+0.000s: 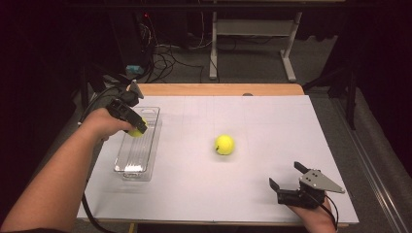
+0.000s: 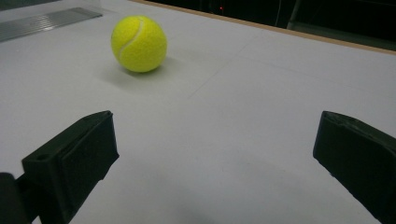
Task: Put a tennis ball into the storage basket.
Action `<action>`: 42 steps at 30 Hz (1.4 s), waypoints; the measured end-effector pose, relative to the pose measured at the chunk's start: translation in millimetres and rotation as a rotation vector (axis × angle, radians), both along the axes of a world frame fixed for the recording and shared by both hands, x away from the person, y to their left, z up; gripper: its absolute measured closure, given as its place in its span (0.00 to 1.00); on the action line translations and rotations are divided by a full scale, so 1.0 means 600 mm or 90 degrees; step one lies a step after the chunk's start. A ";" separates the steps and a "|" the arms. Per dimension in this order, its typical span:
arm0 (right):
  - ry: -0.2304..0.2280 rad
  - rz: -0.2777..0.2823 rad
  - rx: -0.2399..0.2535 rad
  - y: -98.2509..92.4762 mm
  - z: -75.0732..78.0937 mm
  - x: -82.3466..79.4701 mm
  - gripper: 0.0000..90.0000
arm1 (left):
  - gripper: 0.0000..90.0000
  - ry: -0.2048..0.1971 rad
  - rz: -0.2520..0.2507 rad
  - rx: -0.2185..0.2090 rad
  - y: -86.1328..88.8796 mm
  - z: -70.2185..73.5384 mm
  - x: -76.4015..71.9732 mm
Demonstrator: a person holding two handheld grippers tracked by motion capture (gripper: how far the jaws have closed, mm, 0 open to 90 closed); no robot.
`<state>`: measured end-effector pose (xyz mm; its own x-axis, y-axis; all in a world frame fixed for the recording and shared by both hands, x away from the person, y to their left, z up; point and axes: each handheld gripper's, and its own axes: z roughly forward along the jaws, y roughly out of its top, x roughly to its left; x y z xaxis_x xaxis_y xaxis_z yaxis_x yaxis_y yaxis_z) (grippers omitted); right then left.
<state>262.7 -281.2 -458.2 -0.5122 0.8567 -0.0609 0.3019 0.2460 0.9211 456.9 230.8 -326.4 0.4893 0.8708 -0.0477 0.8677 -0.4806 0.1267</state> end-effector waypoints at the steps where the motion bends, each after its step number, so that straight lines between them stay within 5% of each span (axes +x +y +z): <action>1: 0.000 0.000 0.000 0.000 0.000 0.000 0.00 | 0.29 0.001 0.001 0.001 -0.001 -0.004 0.002; 17: 0.001 -0.001 -0.002 -0.001 -0.001 0.000 0.00 | 0.29 0.019 0.017 0.023 -0.011 -0.053 0.025; 25: 0.001 -0.002 -0.003 -0.002 -0.002 -0.001 0.00 | 0.29 0.012 0.029 0.022 -0.008 -0.053 0.028; 30: 0.002 -0.002 -0.002 -0.002 -0.001 -0.001 0.00 | 0.05 0.004 0.031 0.003 -0.009 -0.039 0.027; 42: 0.001 -0.002 -0.003 -0.001 -0.001 -0.001 0.00 | 0.04 0.011 -0.015 -0.002 -0.042 -0.032 0.008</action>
